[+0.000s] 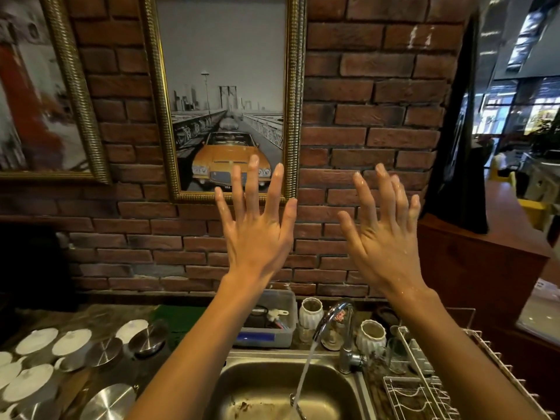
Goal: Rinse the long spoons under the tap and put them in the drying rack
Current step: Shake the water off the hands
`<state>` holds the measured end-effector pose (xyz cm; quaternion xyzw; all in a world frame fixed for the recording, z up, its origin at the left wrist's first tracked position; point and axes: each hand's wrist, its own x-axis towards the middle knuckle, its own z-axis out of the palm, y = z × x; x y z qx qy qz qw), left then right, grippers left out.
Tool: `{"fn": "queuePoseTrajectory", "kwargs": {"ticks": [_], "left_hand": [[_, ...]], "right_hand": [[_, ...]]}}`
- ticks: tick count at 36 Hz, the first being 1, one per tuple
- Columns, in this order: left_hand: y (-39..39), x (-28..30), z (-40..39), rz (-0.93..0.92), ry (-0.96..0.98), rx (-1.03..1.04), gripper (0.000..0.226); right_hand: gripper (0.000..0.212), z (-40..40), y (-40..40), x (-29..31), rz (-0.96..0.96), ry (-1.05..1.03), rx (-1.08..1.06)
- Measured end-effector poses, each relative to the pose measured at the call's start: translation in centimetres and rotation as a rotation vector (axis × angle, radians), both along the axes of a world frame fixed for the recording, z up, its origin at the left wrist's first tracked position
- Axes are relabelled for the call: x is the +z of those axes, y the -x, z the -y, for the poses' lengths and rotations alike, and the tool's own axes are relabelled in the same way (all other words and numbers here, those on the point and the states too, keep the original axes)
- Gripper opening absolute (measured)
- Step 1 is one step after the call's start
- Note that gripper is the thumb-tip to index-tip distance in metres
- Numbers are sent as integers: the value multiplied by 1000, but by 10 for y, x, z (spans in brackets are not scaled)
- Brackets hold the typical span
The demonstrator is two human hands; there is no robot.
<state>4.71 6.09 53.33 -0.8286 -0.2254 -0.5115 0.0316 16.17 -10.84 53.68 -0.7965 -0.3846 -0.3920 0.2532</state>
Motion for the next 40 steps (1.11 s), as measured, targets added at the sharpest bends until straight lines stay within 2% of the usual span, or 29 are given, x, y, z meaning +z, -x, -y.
{"fn": "queuePoseTrajectory", "kwargs": {"ticks": [3, 6, 10, 12, 15, 18, 21, 25, 28, 31, 33, 37, 40], "left_hand": [[-4, -29, -5, -45, 43, -3, 60], [-6, -71, -11, -133, 112, 8, 61], [-13, -133, -25, -232, 211, 60, 60], [-14, -160, -28, -284, 257, 76, 60], [-23, -195, -37, -363, 324, 100, 61], [-36, -218, -51, -417, 376, 128, 62], [-50, -236, -65, -435, 401, 129, 61], [-60, -254, -78, -440, 424, 143, 59], [-62, -260, -79, -452, 427, 145, 59], [-62, -259, -75, -461, 432, 127, 59], [-59, -255, -68, -462, 428, 112, 58], [-46, -244, -56, -459, 398, 98, 57], [-32, -234, -47, -428, 381, 92, 56]], "right_hand": [[61, -3, -19, -41, -111, 38, 8], [61, -5, -46, -106, -306, 161, -22], [62, -8, -84, -207, -705, 291, -72], [55, -7, -95, -247, -902, 328, -81], [45, -8, -111, -294, -1081, 416, -141], [51, -14, -127, -316, -1089, 497, -195], [49, -22, -142, -332, -1177, 515, -250], [37, -24, -151, -358, -1293, 386, -341], [43, -25, -153, -366, -1371, 257, -389], [24, -23, -156, -369, -1423, 234, -399], [23, -19, -156, -366, -1442, 257, -387], [36, -18, -146, -339, -1349, 181, -265], [31, -15, -133, -311, -1174, 76, -182]]}}
